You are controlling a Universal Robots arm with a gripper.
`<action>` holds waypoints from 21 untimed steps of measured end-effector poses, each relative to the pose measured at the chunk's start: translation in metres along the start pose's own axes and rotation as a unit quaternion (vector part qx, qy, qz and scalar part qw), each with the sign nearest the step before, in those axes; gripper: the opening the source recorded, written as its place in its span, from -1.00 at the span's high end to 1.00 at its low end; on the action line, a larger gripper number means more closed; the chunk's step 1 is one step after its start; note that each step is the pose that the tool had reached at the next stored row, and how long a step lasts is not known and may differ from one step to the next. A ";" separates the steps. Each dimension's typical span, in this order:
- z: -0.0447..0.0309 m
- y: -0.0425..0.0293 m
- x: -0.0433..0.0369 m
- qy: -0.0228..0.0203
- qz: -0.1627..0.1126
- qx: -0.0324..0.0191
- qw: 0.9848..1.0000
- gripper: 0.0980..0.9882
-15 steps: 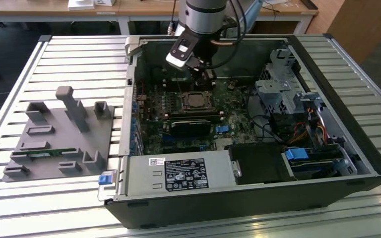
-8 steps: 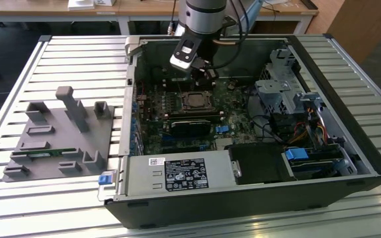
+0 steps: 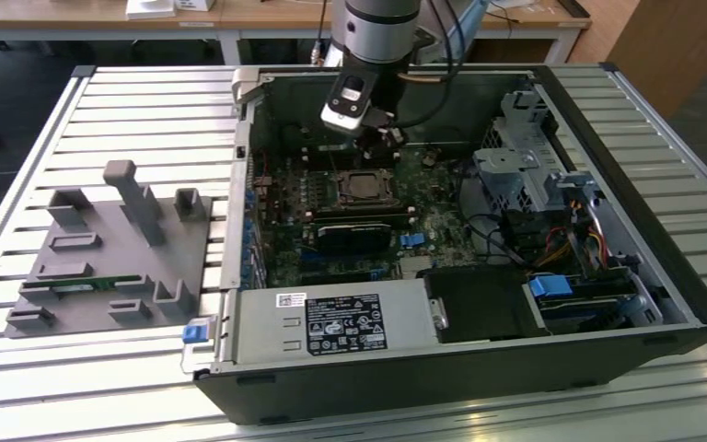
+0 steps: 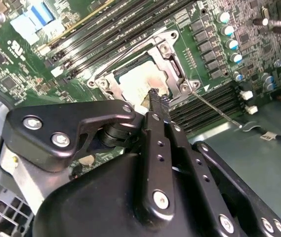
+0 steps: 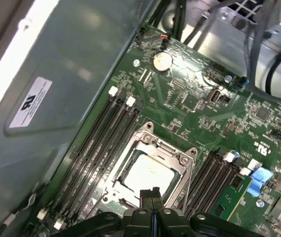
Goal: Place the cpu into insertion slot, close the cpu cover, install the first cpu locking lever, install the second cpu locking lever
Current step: 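Install the first cpu locking lever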
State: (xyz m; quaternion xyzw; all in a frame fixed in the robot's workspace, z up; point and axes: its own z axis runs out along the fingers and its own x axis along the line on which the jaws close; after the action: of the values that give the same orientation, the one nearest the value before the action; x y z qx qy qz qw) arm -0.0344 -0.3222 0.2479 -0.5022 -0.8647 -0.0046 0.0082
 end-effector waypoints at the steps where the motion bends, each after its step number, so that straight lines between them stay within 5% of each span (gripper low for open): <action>1: 0.0000 0.0000 0.0000 0.000 -0.005 0.000 1.000 0.98; 12: 0.0000 0.0000 -0.0001 0.000 -0.058 0.001 0.998 0.98; 21: 0.0000 -0.0001 -0.0001 0.000 -0.117 0.002 0.993 0.98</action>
State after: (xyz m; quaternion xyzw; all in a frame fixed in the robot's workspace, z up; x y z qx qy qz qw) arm -0.0344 -0.3223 0.2479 -0.3974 -0.9176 -0.0036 0.0087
